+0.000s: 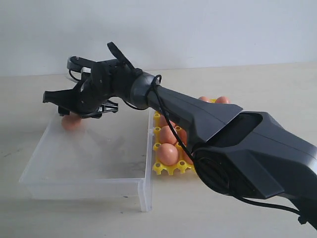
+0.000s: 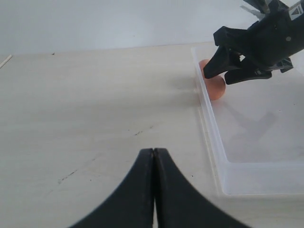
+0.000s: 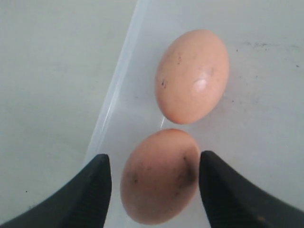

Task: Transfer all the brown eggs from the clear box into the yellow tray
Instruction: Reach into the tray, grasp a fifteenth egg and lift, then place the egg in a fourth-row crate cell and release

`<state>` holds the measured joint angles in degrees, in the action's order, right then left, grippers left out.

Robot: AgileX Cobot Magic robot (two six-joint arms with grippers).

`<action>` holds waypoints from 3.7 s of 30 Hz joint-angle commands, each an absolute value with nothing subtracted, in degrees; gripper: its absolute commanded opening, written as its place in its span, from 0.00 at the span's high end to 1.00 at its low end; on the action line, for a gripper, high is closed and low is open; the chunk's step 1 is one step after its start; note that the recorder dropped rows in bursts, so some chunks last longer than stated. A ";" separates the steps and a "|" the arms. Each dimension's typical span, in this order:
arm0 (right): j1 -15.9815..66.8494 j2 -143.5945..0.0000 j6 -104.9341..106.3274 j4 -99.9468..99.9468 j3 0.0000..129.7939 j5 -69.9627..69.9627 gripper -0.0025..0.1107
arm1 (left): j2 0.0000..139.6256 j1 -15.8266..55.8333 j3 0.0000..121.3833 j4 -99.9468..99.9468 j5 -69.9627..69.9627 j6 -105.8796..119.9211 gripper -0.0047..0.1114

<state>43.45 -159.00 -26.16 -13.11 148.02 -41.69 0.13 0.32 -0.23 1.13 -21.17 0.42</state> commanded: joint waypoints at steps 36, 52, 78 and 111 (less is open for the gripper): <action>43.18 -150.48 -3.91 -7.07 151.09 -58.68 0.98 | 0.00 0.59 0.00 0.92 -20.67 0.42 0.96; 42.16 -136.16 0.00 -8.90 127.33 -57.79 0.98 | 0.00 0.59 0.00 0.92 -20.67 0.42 0.96; 28.86 -91.14 2.62 -0.43 23.48 33.89 0.98 | 0.00 0.59 0.00 0.92 -20.67 0.42 0.96; 26.52 -86.13 6.18 -2.87 25.41 24.18 0.46 | 0.00 0.59 0.00 0.92 -20.67 0.42 0.96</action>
